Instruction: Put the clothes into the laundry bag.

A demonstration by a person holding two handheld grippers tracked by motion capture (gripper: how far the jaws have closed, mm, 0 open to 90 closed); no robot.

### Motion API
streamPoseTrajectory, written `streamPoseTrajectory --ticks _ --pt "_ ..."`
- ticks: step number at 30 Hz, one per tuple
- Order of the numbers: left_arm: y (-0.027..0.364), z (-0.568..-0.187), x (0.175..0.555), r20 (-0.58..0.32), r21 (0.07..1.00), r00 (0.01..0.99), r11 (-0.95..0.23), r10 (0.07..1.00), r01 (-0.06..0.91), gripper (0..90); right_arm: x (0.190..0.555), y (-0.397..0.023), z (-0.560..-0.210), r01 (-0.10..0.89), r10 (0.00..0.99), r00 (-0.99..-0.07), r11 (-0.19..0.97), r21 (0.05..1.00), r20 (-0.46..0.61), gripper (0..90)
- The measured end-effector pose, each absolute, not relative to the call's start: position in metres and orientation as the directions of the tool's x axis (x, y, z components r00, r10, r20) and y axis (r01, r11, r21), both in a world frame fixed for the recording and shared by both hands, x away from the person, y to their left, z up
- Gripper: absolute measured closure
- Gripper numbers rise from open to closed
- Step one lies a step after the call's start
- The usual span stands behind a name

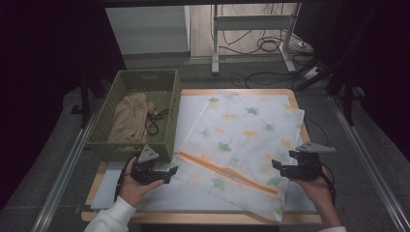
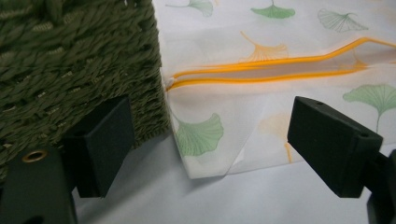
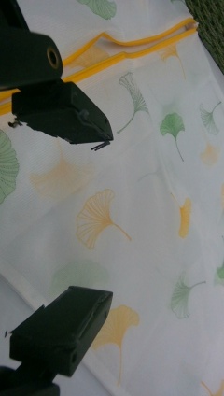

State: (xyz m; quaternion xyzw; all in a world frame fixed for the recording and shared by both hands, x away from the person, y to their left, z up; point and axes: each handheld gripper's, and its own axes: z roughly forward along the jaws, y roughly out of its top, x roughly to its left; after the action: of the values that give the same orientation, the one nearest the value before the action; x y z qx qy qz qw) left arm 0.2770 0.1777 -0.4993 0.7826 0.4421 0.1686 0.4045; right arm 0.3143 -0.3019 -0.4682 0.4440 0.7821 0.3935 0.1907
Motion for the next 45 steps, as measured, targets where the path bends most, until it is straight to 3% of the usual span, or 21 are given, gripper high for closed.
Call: streamPoseTrajectory --ticks 11,45 --pt "0.172 -0.5 0.278 -0.09 0.768 0.586 -0.318 0.806 0.556 16.7 0.299 -0.295 -0.452 0.526 0.822 -0.568 0.337 0.781 0.028 20.7" --pt "0.175 -0.504 0.269 -0.081 0.758 0.562 -0.315 0.823 0.571 16.5 0.328 -0.212 -0.425 0.494 0.698 -0.716 0.487 0.72 0.019 28.1"
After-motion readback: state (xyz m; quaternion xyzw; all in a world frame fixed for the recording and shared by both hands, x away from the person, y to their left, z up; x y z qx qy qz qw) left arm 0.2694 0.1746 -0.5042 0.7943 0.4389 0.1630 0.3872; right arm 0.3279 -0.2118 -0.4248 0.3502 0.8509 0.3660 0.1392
